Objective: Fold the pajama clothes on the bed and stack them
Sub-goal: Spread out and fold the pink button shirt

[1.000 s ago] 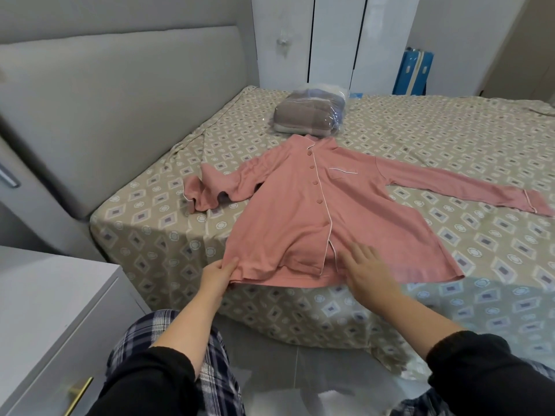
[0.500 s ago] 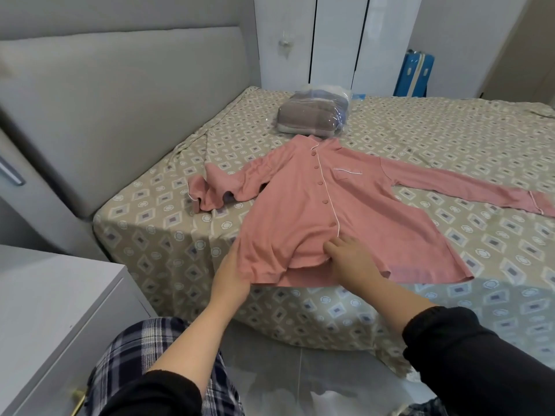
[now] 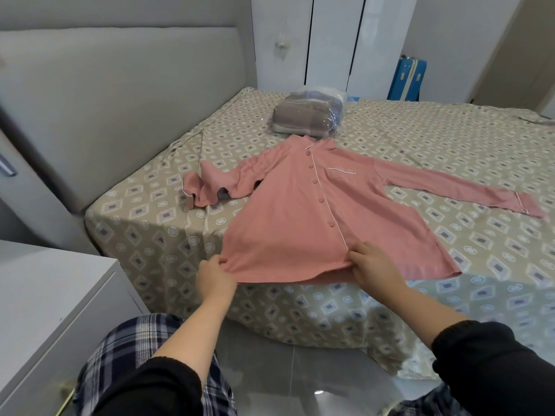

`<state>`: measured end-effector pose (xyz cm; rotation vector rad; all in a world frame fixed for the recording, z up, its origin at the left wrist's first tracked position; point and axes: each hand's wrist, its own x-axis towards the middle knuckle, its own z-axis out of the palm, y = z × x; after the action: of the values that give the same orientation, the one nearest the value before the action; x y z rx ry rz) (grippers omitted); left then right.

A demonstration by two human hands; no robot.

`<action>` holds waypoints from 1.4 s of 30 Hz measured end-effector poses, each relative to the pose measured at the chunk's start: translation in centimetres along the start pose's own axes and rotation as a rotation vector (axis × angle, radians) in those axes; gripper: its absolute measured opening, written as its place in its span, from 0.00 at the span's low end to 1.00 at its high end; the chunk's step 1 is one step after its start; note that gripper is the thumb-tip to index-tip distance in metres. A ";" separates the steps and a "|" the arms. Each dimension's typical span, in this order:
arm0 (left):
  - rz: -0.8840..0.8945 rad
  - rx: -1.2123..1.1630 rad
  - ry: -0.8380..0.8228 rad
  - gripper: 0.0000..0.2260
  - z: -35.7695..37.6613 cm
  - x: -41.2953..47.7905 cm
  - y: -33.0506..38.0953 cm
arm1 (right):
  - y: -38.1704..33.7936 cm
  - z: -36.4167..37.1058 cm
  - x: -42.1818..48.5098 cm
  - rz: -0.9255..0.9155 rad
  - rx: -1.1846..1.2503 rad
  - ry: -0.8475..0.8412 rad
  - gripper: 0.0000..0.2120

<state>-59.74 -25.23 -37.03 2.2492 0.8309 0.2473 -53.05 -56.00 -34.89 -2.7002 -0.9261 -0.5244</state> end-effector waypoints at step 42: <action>0.856 -0.323 0.049 0.16 6.5 -3.6 11.3 | -1.7 1.8 -1.7 -0.101 -0.048 0.048 0.09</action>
<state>-54.38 -37.23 -33.82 2.1577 -0.1960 0.7667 -54.91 -55.00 -37.02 -2.6815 -1.0541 -0.6370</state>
